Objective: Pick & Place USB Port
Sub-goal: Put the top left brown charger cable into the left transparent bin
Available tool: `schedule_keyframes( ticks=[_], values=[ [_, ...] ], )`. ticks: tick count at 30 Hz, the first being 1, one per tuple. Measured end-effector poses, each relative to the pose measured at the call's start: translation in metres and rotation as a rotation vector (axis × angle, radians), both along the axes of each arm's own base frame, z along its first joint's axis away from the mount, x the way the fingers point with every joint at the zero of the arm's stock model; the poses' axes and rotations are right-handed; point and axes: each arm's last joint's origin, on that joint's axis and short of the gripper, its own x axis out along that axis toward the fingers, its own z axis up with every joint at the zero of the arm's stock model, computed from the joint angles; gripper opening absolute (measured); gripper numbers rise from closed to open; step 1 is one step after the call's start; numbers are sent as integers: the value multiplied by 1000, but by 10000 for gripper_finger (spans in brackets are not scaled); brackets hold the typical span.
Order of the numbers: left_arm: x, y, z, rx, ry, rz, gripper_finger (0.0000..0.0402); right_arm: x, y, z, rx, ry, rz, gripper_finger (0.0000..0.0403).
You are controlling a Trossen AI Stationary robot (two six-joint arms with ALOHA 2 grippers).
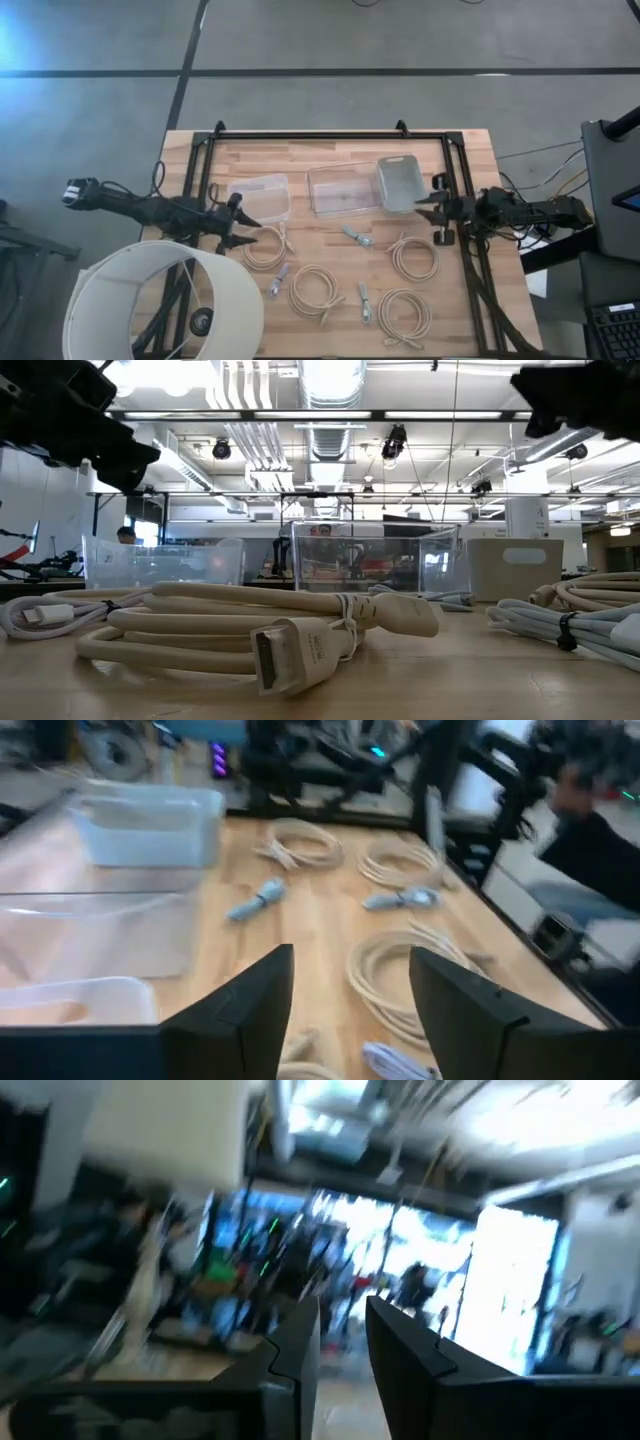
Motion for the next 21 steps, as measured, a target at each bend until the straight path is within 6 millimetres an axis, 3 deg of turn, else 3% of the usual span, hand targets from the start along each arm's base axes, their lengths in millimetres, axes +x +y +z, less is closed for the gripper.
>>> schedule_keyframes(
  ticks=[3, 6, 16, 21],
  values=[
    [7, -3, 4, -1, 46, -41, 206, -3, -1, 11, -50, -121, -38, 95],
    [13, -5, 5, 8, 106, -46, 199, -1, 0, 17, -77, -121, -52, 112],
    [26, -15, -18, -6, 343, -59, 193, 42, 1, 53, -83, 55, -45, 188],
    [28, -24, -29, -22, 435, -90, 193, 68, 3, 43, -34, 258, -21, 200]
  ],
)
